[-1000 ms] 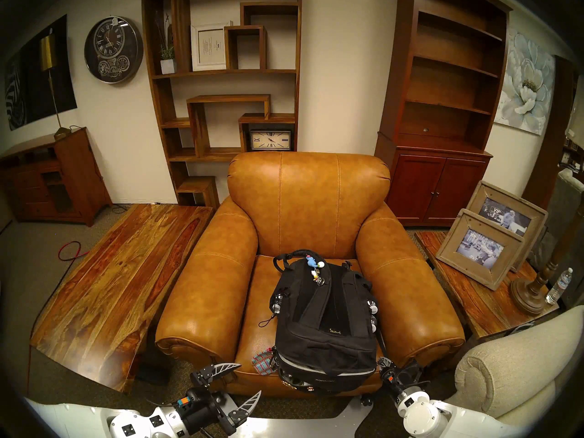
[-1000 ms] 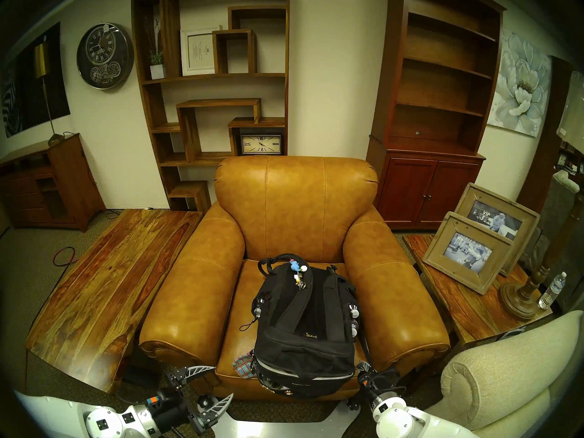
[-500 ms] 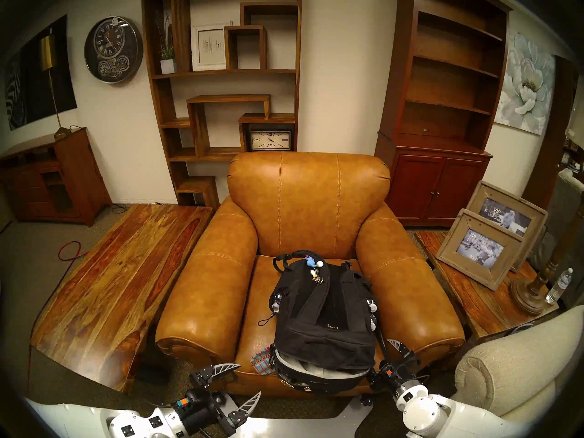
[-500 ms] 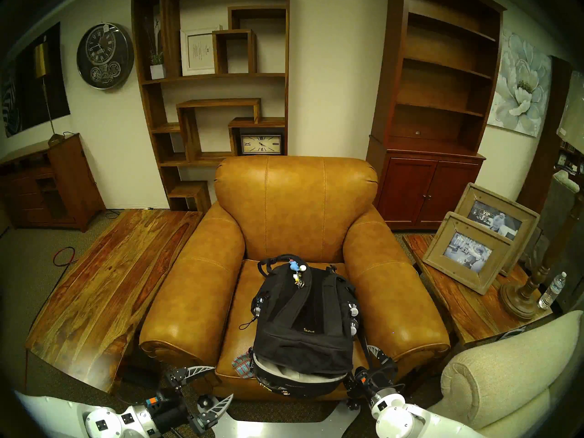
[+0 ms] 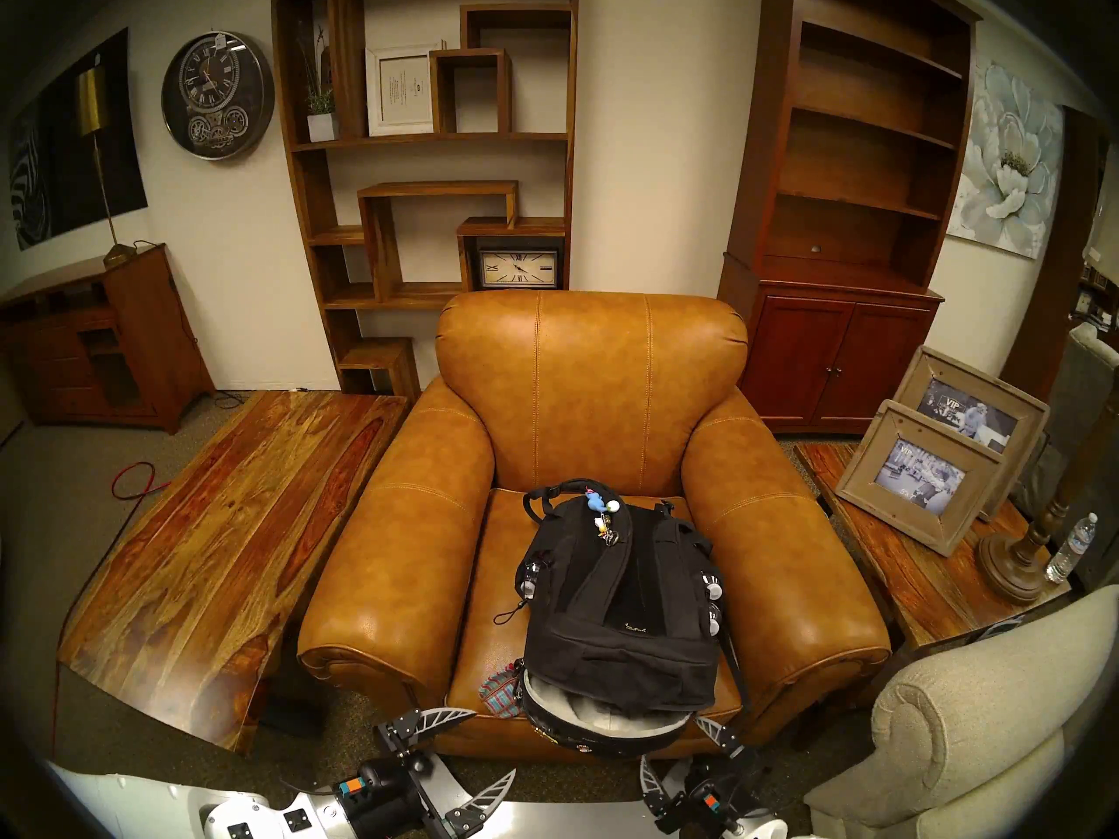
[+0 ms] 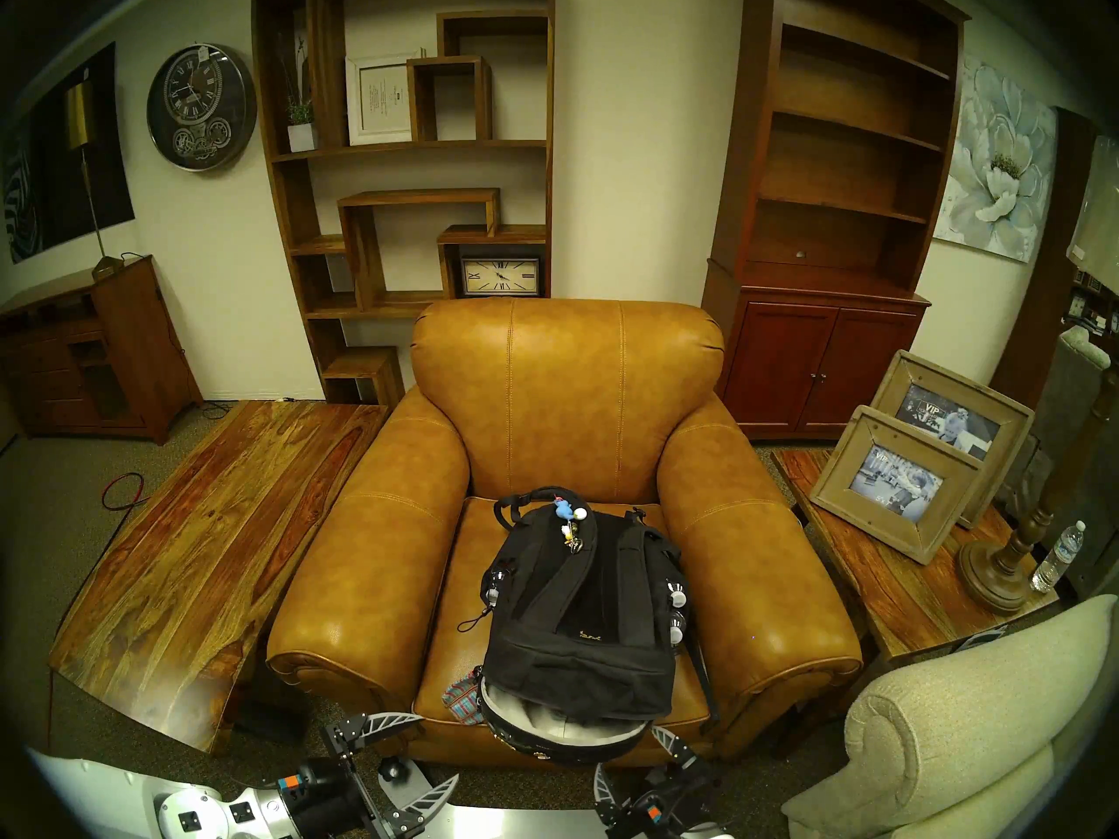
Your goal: Open a bag with a zipper
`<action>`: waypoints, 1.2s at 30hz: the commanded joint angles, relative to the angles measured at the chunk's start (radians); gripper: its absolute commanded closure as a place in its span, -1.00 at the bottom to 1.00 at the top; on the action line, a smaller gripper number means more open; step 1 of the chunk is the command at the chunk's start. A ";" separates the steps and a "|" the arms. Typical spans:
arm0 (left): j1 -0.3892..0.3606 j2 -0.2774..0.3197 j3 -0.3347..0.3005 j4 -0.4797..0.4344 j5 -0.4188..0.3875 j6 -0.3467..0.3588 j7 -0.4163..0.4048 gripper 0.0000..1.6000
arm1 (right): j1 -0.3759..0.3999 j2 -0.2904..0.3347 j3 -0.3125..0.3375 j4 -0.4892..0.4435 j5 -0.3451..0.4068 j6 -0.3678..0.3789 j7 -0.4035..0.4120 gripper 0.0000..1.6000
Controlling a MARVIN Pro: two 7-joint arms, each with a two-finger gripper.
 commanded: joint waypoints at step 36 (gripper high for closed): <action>0.004 0.089 0.003 -0.102 -0.037 0.139 -0.042 -1.00 | -0.333 0.292 0.038 -0.586 0.017 0.353 -0.292 -1.00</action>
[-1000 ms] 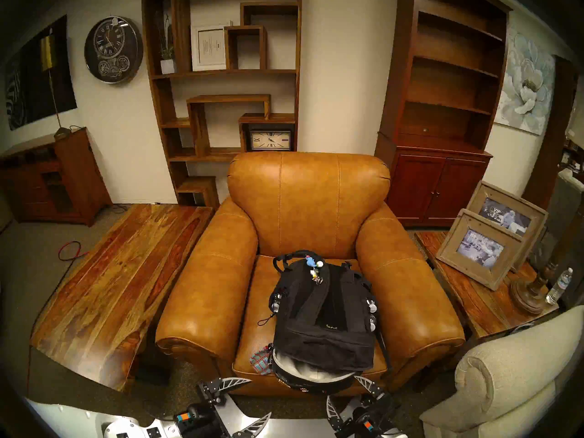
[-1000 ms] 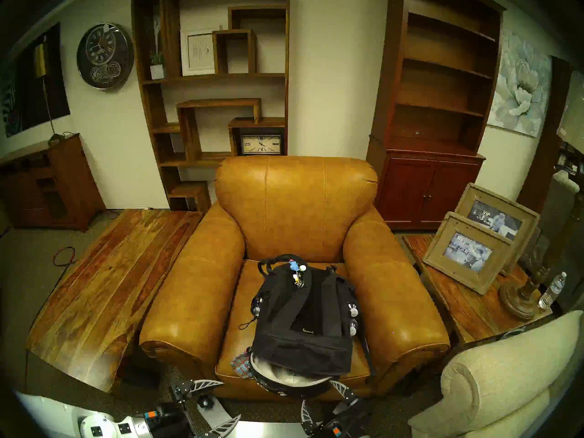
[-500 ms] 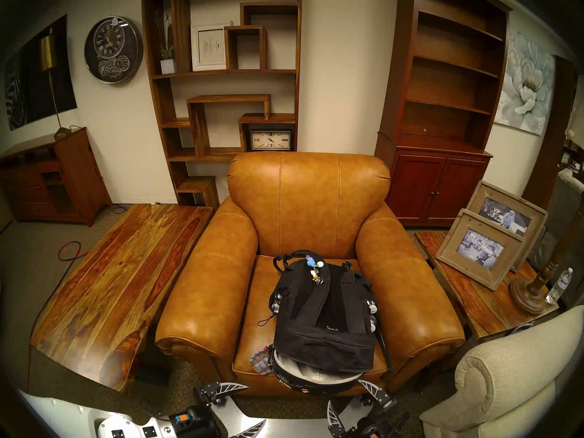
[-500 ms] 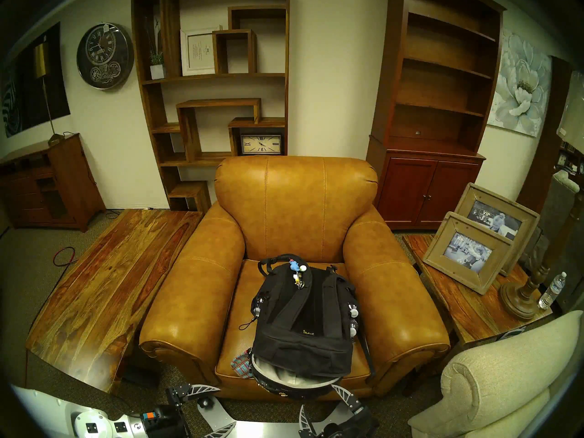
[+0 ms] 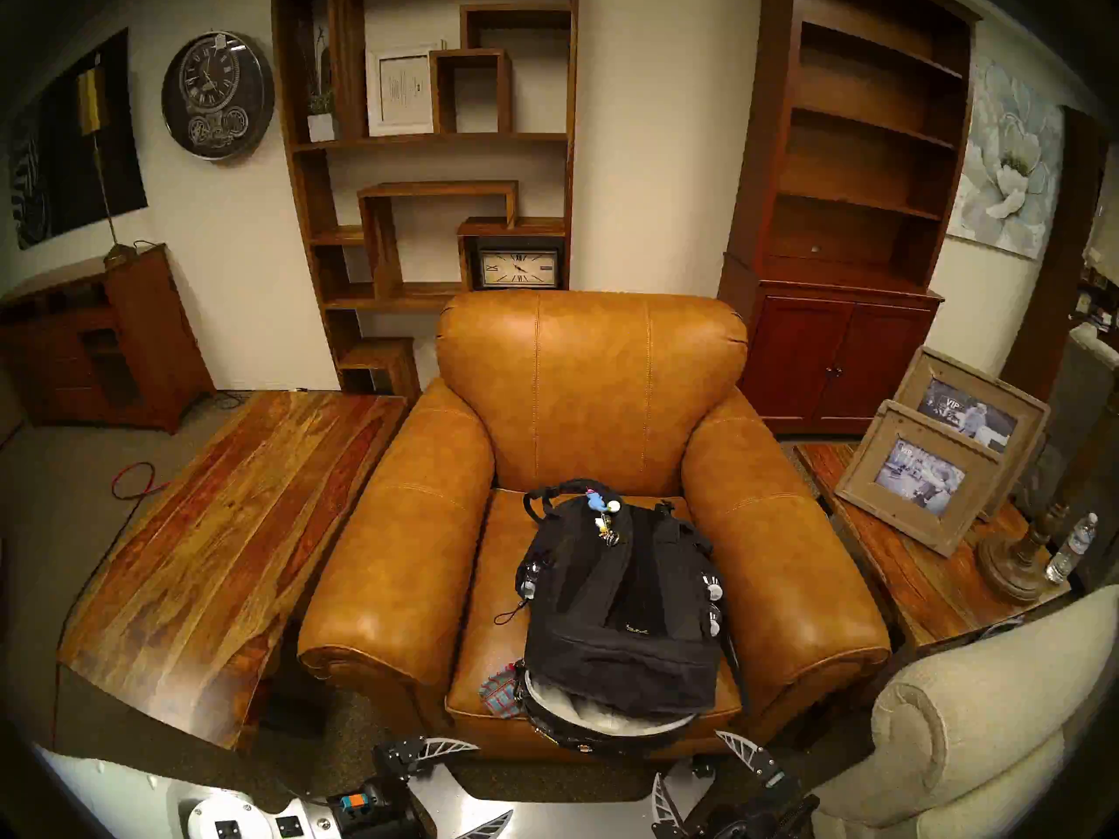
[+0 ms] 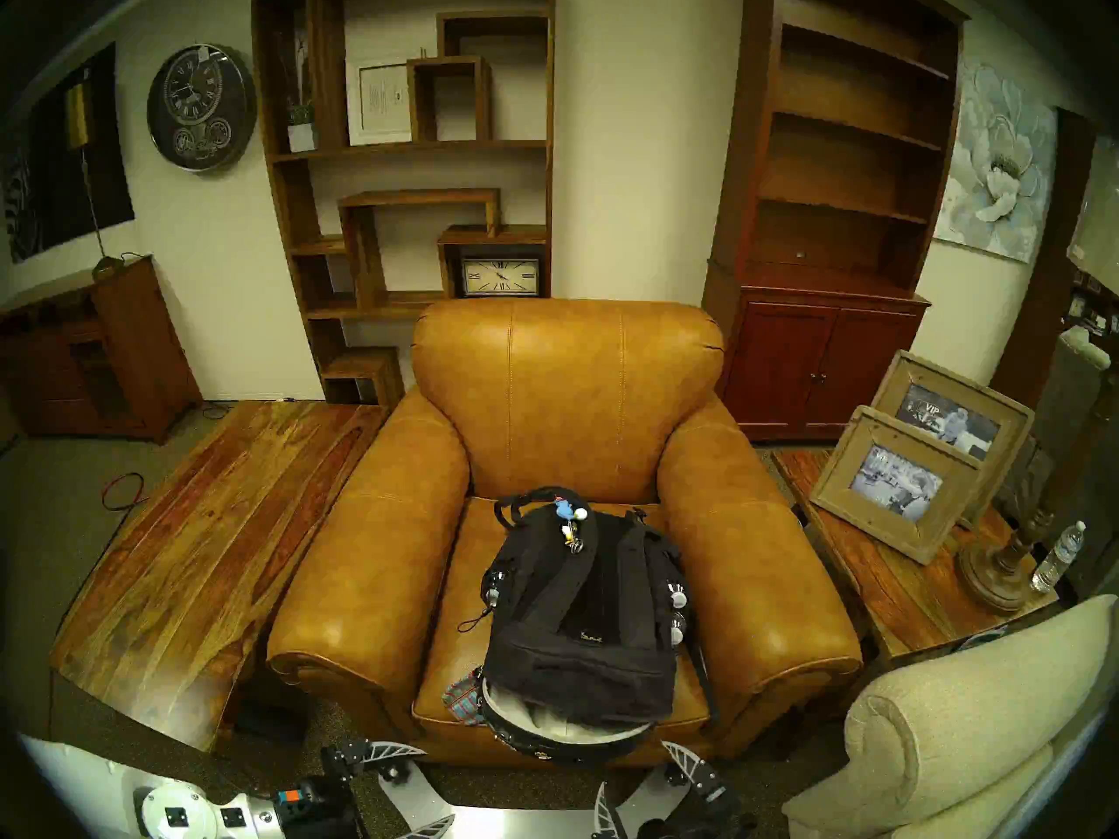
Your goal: Open a bag with a zipper
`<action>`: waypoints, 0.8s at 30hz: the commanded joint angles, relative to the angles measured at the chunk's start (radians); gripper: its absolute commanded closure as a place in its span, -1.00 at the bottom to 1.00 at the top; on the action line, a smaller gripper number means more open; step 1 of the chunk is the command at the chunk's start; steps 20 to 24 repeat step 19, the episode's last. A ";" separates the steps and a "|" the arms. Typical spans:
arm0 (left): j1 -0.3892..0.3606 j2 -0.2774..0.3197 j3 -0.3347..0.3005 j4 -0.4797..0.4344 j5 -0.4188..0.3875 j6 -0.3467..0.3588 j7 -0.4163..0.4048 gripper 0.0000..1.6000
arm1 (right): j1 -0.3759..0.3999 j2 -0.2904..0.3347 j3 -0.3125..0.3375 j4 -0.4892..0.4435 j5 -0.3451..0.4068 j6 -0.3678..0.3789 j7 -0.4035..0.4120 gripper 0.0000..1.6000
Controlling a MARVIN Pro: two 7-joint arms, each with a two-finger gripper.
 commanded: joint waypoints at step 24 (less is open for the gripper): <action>0.000 0.000 -0.005 -0.024 0.000 -0.010 0.001 -1.00 | -0.051 0.061 0.014 -0.109 0.056 0.092 -0.020 -1.00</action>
